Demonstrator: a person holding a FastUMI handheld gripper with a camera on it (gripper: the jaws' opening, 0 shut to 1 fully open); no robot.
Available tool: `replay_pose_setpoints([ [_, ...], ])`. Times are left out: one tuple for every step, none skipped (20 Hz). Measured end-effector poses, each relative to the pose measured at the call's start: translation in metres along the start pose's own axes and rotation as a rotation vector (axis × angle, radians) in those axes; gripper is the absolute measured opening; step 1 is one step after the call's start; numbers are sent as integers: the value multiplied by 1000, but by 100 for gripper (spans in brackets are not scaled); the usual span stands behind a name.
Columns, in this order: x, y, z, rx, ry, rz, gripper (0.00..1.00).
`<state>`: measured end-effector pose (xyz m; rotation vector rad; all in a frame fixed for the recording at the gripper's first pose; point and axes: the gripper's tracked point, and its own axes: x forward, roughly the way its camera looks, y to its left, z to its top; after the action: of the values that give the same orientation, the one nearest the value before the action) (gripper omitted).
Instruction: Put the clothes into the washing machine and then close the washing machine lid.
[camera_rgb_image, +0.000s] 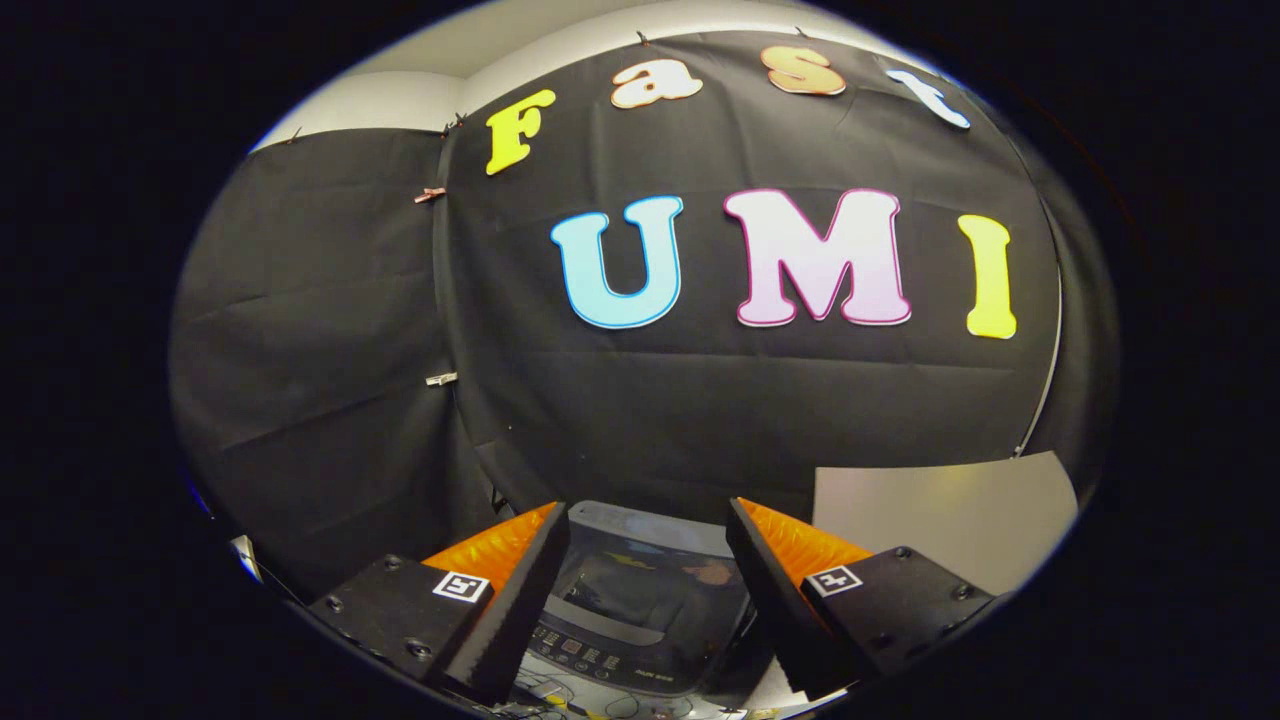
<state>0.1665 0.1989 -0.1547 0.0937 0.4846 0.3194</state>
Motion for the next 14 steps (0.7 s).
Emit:
replay_pose_setpoints([
  [-13, -5, 4, -4, -12, -5, 99],
  [-26, -10, 8, -6, -28, -10, 99],
  [-40, -16, 11, -5, -43, -14, 99],
  [-54, -21, 15, -1, -62, -17, 99],
  [-66, -26, 18, 1, -76, -24, 99],
  [-77, -32, 17, -4, -88, -37, 99],
  [-82, -31, 3, -12, -97, -50, 98],
  [-94, -36, 3, -20, -106, -58, 98],
  [-106, -40, 5, -26, -122, -66, 98],
  [-116, -45, 9, -34, -140, -75, 98],
  [-125, -52, 10, -42, -154, -89, 99],
  [-136, -58, 11, -49, -165, -106, 98],
  [-146, -65, 11, -57, -175, -123, 99],
  [-157, -73, 11, -62, -183, -140, 98],
])
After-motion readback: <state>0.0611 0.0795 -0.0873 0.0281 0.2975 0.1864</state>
